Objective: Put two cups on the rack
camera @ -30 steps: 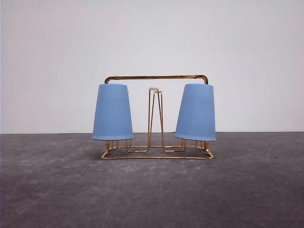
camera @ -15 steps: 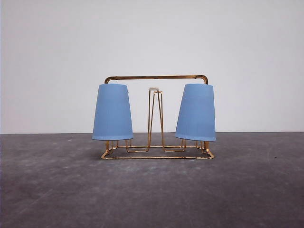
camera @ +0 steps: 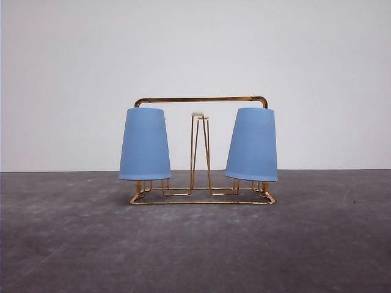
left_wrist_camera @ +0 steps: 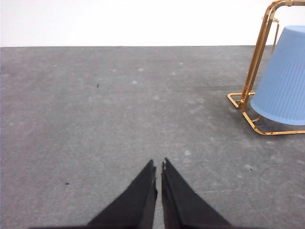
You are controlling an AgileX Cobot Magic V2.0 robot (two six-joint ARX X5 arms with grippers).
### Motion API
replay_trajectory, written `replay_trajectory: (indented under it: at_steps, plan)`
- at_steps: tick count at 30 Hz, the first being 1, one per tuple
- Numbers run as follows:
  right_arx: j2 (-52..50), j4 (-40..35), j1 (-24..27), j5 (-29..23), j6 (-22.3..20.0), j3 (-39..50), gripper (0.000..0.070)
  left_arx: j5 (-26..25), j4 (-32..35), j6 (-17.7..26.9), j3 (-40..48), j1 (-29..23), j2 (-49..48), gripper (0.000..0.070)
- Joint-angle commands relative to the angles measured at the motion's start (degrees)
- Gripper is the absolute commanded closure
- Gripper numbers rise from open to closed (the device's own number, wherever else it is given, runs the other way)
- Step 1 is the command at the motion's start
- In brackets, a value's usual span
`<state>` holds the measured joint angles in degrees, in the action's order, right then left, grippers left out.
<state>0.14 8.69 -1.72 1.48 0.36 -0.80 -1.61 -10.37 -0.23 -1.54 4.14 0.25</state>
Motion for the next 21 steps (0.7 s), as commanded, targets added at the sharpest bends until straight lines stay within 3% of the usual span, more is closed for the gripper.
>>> replay_trajectory:
  at_steps: [1,21]
  plan:
    - [0.1,-0.6,0.0,0.0,0.3,0.1,0.0668,0.0,-0.3,-0.3,0.8,0.0,-0.1,0.07]
    - [0.1,-0.6,0.0,0.0,0.3,0.1,0.0668,0.0,-0.3,-0.3,0.8,0.0,-0.1,0.07]
